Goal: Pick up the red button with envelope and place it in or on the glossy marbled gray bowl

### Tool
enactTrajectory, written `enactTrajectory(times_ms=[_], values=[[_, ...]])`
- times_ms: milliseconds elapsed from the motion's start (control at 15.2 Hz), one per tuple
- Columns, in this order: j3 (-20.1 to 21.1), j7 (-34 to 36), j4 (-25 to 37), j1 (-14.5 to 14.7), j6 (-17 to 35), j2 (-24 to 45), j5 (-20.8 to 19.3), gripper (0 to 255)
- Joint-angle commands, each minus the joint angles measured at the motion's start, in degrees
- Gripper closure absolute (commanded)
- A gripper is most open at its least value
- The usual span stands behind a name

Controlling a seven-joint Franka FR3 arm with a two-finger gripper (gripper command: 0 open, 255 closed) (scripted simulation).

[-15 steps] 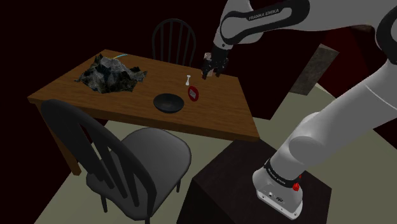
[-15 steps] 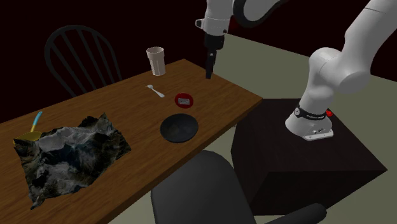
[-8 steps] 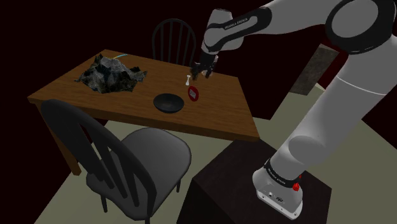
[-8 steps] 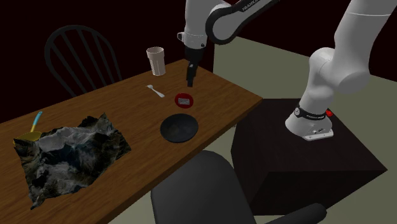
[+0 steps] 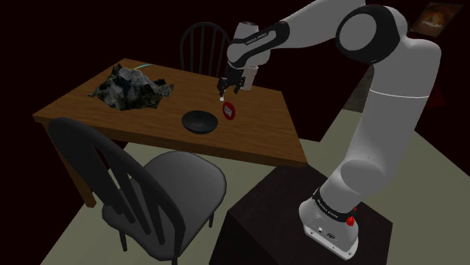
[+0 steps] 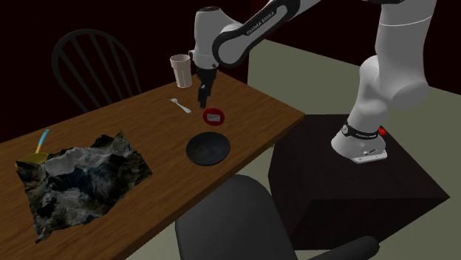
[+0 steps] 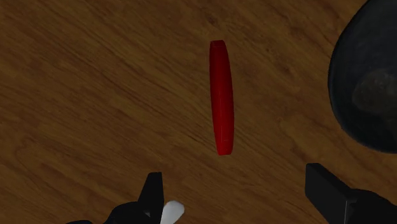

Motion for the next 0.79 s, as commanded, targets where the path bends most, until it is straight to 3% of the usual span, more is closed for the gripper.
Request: enactTrajectory(times_ms=[0,330,726], values=[[0.0,-0.1,0.8,-0.1,0.8,1.5,0.1,0],[0.1,-0.3,0.5,-0.3,4.0,4.4,0.4,0],[0.2,-0.3,0.5,-0.3,4.0,4.4,0.4,0]])
